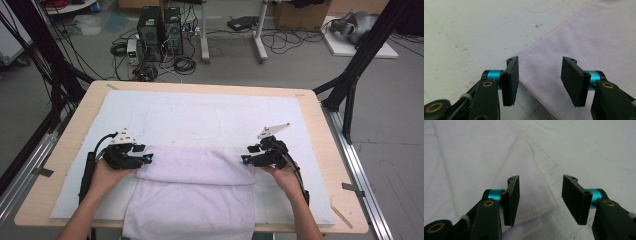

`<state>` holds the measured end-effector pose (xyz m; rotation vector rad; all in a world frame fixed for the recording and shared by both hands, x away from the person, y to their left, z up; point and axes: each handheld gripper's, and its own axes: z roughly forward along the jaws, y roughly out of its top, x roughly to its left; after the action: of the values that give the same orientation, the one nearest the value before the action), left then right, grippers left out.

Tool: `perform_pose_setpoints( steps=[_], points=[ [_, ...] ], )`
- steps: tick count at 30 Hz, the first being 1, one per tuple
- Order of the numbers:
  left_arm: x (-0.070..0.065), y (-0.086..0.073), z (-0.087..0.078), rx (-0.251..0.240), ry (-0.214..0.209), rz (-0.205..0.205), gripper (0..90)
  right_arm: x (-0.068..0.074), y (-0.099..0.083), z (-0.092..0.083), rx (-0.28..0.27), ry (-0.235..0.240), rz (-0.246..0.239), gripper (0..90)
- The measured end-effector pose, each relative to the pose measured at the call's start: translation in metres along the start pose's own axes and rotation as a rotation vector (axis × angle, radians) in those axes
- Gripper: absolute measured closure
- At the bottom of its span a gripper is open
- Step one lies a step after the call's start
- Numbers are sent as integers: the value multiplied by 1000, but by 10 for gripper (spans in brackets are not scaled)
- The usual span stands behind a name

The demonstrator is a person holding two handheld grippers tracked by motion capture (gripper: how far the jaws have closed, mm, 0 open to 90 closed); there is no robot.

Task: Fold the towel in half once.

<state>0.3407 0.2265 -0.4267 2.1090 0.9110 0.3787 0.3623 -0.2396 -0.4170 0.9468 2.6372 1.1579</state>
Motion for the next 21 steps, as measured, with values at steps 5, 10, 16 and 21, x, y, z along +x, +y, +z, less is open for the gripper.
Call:
perform_pose_setpoints(
  steps=[5, 10, 16, 21],
  points=[
    [6, -3, 16, 42, -38, -17, 647, -7, -3, 19, 70, 45, 41, 630],
    [1, 3, 8, 20, -26, 38, 849, 3, 4, 17, 63, 66, -46, 839],
    [-3, 9, -14, -76, -11, 32, 853, 12, 19, -7, -18, 38, -87, 845],
    [-14, 11, -43, -148, 4, 58, 850, 24, 27, -33, -72, 19, -127, 846]
  ],
)
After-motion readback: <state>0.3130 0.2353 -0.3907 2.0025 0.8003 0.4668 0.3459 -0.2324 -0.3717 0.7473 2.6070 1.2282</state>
